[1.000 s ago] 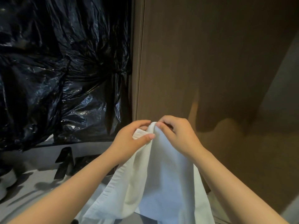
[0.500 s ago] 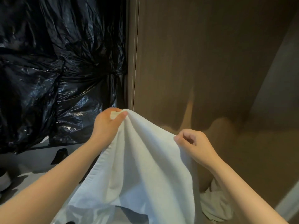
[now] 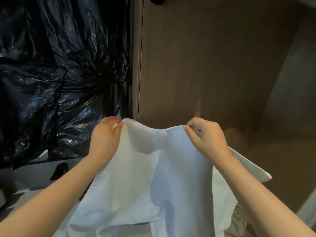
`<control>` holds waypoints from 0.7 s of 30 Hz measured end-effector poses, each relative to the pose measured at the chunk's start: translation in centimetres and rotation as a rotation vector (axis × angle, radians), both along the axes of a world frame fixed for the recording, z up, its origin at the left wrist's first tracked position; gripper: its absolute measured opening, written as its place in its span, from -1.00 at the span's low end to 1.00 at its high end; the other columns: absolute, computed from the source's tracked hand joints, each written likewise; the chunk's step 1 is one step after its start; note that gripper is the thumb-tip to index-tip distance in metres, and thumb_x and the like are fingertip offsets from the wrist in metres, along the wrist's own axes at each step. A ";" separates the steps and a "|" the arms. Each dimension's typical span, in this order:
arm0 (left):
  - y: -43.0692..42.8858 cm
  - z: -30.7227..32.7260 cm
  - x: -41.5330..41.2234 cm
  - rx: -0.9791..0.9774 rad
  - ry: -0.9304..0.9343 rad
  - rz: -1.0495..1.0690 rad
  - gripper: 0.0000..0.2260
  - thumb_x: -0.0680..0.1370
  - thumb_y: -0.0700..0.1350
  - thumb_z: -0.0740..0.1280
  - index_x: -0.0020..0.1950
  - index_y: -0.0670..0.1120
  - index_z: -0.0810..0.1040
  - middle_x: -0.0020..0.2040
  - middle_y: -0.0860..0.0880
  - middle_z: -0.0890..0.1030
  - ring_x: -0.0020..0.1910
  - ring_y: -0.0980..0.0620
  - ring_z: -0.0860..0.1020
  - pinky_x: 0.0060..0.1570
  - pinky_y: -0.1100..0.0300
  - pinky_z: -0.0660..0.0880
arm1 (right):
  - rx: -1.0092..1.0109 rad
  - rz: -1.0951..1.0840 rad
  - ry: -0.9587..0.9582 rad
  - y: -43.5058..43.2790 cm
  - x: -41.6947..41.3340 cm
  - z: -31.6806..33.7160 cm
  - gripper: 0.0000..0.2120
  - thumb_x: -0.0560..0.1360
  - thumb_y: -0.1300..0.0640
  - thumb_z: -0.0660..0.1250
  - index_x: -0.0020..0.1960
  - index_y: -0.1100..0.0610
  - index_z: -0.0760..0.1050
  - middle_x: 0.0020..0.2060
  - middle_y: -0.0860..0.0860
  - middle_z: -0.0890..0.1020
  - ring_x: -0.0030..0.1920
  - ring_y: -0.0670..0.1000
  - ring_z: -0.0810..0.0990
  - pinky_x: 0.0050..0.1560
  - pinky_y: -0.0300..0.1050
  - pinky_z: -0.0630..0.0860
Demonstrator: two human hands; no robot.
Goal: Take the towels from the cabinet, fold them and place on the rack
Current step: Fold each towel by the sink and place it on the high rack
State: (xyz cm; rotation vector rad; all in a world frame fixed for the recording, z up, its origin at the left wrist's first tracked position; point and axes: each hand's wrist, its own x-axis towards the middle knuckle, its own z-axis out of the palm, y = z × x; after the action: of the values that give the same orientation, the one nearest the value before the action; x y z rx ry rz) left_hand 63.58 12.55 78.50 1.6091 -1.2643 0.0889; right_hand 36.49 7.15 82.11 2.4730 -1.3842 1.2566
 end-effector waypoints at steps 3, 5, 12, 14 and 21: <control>1.1 0.4 -1.5 -0.080 -0.076 -0.138 -0.77 0.62 -0.10 0.26 0.21 -0.04 0.63 0.21 0.04 0.60 0.15 0.16 0.50 0.06 0.46 0.34 | -0.005 0.028 0.011 0.1 0.6 0.2 -0.86 0.57 0.01 0.32 -0.08 0.03 0.59 -0.26 -0.11 0.62 -0.22 -0.07 0.59 -0.13 -0.07 0.61; 1.6 0.6 -3.0 -0.104 -0.090 -0.198 -0.75 0.61 -0.10 0.28 0.25 -0.07 0.61 0.23 0.04 0.60 0.20 0.19 0.49 0.18 0.45 0.33 | -0.009 0.078 0.007 0.3 1.0 0.4 -0.87 0.57 0.02 0.33 -0.09 0.03 0.60 -0.27 -0.12 0.62 -0.22 -0.09 0.59 -0.14 -0.07 0.60; 1.6 0.9 -6.3 -0.057 0.062 -0.434 -0.66 0.56 -0.05 0.37 0.34 0.07 0.52 0.24 0.25 0.51 0.22 0.41 0.40 0.12 0.65 0.22 | 0.006 0.397 -0.044 1.5 1.7 1.6 -0.88 0.56 0.09 0.36 -0.15 0.04 0.61 -0.33 -0.20 0.58 -0.24 -0.12 0.58 -0.23 -0.37 0.41; 1.3 0.9 -6.5 -0.005 0.085 -0.508 -0.70 0.56 -0.01 0.35 0.29 0.14 0.54 0.18 0.31 0.54 0.20 0.40 0.44 0.10 0.61 0.29 | 0.006 0.437 -0.050 1.7 1.9 1.7 -0.87 0.56 0.09 0.37 -0.16 0.00 0.60 -0.36 -0.24 0.57 -0.24 -0.12 0.58 -0.26 -0.42 0.37; 1.0 1.4 -6.5 -0.084 0.183 -0.542 -0.87 0.55 -0.04 0.36 -0.18 0.00 0.64 -0.20 0.12 0.64 -0.13 0.17 0.58 -0.13 0.41 0.46 | 0.052 0.409 -0.083 1.7 1.6 1.3 -0.87 0.52 0.05 0.41 -0.21 0.00 0.61 -0.39 -0.17 0.57 -0.29 -0.13 0.56 -0.32 -0.36 0.41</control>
State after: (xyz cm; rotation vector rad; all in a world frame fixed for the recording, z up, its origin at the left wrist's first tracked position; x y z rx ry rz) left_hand 57.10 13.56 79.90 1.1299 -1.4853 -0.3309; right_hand 38.09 8.80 83.37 2.8710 -0.9614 1.4181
